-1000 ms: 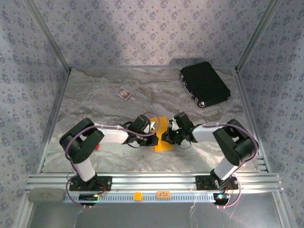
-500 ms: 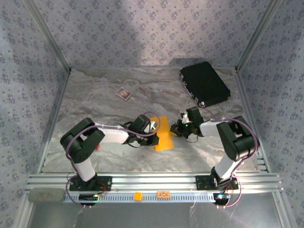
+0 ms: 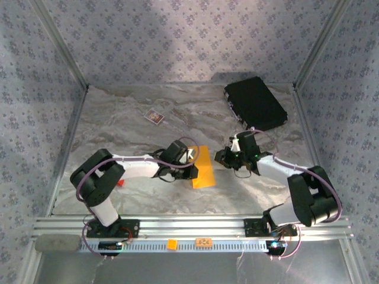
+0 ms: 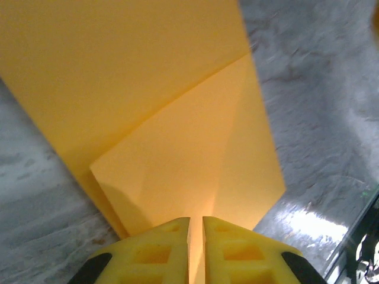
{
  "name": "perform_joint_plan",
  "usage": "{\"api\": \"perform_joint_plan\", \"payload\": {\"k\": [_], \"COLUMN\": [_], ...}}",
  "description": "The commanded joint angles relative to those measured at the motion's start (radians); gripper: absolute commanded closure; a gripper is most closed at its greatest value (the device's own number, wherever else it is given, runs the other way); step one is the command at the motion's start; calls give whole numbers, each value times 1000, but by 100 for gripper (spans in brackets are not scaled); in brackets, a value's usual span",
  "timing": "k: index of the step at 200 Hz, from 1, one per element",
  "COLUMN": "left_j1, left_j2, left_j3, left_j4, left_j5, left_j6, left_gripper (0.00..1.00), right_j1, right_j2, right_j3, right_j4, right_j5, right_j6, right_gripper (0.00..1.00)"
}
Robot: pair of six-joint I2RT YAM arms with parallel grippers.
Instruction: Fold a paper plane with a square sheet of paper (pick it up from the middle)
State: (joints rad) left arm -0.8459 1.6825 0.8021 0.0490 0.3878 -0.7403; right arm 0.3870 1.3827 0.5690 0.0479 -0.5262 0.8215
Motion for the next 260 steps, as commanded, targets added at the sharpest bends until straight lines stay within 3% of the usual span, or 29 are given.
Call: {"api": "perform_joint_plan", "payload": {"k": [1, 39, 108, 260], "left_j1": [6, 37, 39, 43], "left_j2": [-43, 16, 137, 159], "left_j3": [69, 122, 160, 125], "left_j4": [-55, -103, -131, -101], "left_j5": [-43, -18, -2, -7], "left_j6": [48, 90, 94, 86], "left_gripper": [86, 86, 90, 93], "right_j1": [36, 98, 137, 188], "right_j2": [-39, -74, -79, -22], "right_j3": [-34, -65, -98, -93], "right_j4": [-92, -104, -83, -79], "right_j5": [53, 91, 97, 105], "right_j6": [14, 57, 113, 151], "right_gripper": [82, 73, 67, 61]}}
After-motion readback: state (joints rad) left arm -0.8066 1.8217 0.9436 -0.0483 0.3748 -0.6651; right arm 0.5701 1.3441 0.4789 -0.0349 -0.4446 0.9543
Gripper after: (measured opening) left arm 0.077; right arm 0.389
